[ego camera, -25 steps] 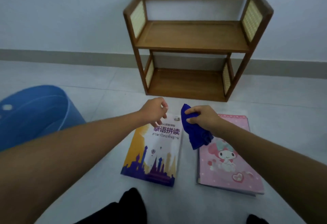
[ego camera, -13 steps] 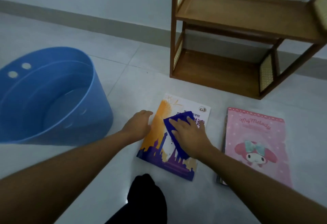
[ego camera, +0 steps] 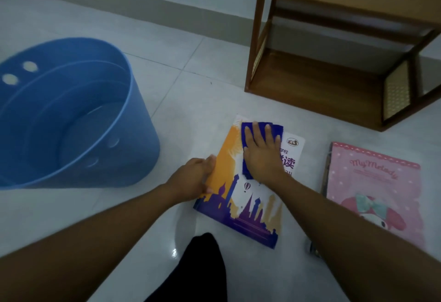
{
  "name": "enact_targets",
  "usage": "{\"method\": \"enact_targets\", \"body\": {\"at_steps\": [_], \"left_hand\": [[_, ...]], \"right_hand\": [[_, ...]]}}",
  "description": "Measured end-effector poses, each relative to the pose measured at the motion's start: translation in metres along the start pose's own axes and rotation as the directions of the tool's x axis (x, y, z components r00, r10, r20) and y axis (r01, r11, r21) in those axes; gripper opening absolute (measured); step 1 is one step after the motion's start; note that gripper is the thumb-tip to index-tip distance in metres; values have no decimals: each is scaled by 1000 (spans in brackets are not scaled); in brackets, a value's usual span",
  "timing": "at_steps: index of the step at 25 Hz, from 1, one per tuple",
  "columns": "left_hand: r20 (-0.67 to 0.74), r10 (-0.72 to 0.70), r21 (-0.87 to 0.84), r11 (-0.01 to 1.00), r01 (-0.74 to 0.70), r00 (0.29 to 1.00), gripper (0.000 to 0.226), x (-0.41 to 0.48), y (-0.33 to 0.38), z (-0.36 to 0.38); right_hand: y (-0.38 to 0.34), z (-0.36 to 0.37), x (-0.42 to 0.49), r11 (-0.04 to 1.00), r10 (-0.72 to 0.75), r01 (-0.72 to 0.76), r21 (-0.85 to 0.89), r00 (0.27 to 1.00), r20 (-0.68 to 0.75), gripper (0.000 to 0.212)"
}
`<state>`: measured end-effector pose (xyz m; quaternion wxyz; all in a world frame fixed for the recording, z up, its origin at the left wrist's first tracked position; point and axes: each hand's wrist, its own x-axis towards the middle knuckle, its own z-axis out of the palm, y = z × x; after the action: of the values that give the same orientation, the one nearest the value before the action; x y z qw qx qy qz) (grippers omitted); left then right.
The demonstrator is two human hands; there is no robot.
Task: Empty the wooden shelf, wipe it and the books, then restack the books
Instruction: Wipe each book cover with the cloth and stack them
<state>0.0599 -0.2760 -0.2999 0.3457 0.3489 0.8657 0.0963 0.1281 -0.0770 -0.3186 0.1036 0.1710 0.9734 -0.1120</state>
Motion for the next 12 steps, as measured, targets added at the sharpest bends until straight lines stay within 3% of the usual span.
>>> {"method": "enact_targets", "body": {"at_steps": [2,4,7,9,12], "left_hand": [[11,7,28,1000,-8,1000,88,1,-3,2],[7,-7,48,999,7,1000,93,1,-3,0],[-7,19,110,994,-18,1000,95,-3,1,-3],[-29,82,172,982,-76,996,97,-5,4,-4],[-31,141,248,960,-129,989,100,-4,3,-4]], "right_hand": [[-13,12,-10,979,-193,193,57,981,-10,60],[-3,19,-27,899,-411,415,138,910,-57,60],[24,6,-26,825,-543,534,184,839,0,61],[28,-5,-10,889,-434,422,177,900,33,67],[5,-14,24,989,-108,104,110,994,35,83]]}}
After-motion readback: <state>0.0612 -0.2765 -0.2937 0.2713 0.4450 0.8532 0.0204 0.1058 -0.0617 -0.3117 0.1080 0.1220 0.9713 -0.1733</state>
